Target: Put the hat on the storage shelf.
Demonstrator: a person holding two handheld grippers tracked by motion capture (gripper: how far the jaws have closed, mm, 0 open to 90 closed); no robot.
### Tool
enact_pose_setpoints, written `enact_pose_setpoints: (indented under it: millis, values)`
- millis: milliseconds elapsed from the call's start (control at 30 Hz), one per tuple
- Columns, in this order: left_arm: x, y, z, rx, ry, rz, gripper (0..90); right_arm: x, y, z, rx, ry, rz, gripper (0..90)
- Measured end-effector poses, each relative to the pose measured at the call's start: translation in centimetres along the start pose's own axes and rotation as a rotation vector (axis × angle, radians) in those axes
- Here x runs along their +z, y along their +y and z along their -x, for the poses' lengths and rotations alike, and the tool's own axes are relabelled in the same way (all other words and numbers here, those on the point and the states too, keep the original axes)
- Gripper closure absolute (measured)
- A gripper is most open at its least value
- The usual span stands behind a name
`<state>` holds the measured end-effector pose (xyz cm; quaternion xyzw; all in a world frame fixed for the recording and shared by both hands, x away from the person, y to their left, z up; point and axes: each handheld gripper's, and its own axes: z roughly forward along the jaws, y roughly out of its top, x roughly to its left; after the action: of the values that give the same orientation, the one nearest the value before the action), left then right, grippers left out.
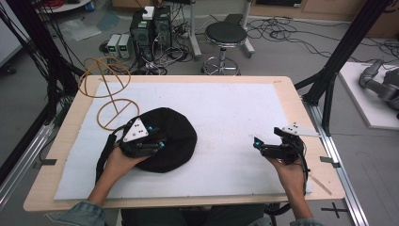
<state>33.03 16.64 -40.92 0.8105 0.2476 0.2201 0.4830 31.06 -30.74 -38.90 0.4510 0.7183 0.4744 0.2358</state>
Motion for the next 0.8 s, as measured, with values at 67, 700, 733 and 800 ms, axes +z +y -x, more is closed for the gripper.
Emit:
enact_pose_setpoints:
  millis: [67,700,733,800]
  values:
    - [0.0,-0.01,0.02,-0.001,-0.005,0.001,51.2,-0.01,0.0,0.02,-0.001,0.001,0.0,6.3]
    - [-0.5,0.06,0.05,0.044,-0.042,0.013,80.6,-0.01,0.0,0.01,0.002,-0.002,-0.004,6.3]
    - [-0.59,0.1,0.11,0.044,-0.039,0.023,82.3,-0.02,0.0,0.02,0.003,-0.002,-0.005,6.3]
    - [-0.81,0.21,0.12,0.047,-0.035,0.039,83.0,-0.04,0.0,0.06,0.002,-0.001,-0.003,6.3]
